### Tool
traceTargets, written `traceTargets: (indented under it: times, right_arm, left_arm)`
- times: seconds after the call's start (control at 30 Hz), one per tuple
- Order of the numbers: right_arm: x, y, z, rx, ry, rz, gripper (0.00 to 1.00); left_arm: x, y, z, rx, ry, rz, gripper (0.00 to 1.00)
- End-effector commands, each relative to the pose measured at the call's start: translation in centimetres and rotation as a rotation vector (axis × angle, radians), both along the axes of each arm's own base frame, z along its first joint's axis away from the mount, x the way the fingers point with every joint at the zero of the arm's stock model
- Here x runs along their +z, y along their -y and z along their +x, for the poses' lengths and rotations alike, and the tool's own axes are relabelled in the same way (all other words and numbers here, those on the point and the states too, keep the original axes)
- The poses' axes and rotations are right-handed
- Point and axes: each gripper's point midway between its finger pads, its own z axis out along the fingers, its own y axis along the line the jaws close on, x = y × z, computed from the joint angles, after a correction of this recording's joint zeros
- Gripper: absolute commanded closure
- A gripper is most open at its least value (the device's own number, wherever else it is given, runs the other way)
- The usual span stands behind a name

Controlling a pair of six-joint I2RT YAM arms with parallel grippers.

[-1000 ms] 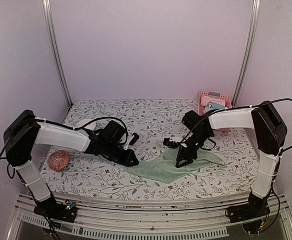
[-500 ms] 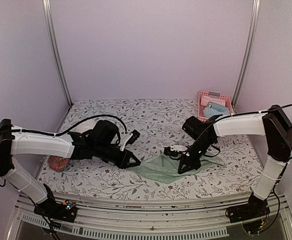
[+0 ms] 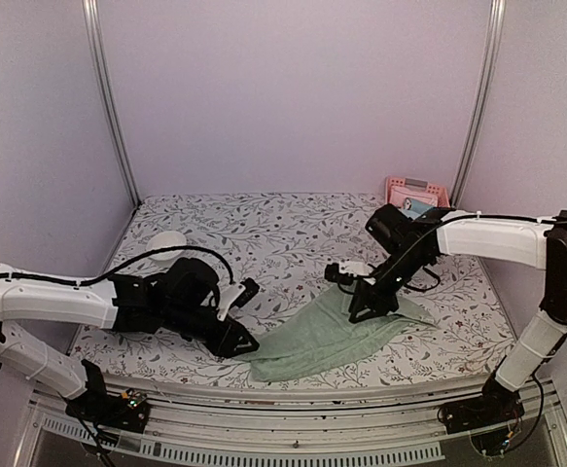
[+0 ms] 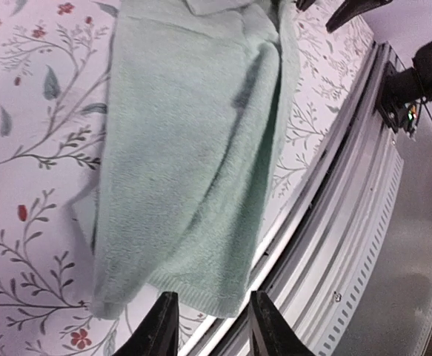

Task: Roll the towels
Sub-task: Pick up the towel from the center of the board.

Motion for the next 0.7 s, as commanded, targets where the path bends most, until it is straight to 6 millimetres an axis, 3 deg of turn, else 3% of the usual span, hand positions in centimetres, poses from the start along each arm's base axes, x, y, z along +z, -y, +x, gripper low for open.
traceTargets:
  times: [0.0, 0.23, 0.67]
  right_arm:
    - [-1.9, 0.3, 6.2, -0.157, 0.140, -0.082, 0.73]
    - [-6.7, 1.0, 9.5, -0.237, 0.206, -0.217, 0.72]
    - [-9.4, 1.4, 10.9, -0.278, 0.233, -0.276, 0.70]
  left_arm:
    - [-2.3, -4.1, 3.1, 0.222, 0.005, 0.146, 0.65]
    - [-4.0, -4.6, 2.4, 0.194, -0.020, 0.181, 0.60]
    - [-6.3, -4.5, 1.9, 0.145, -0.033, 0.215, 0.59]
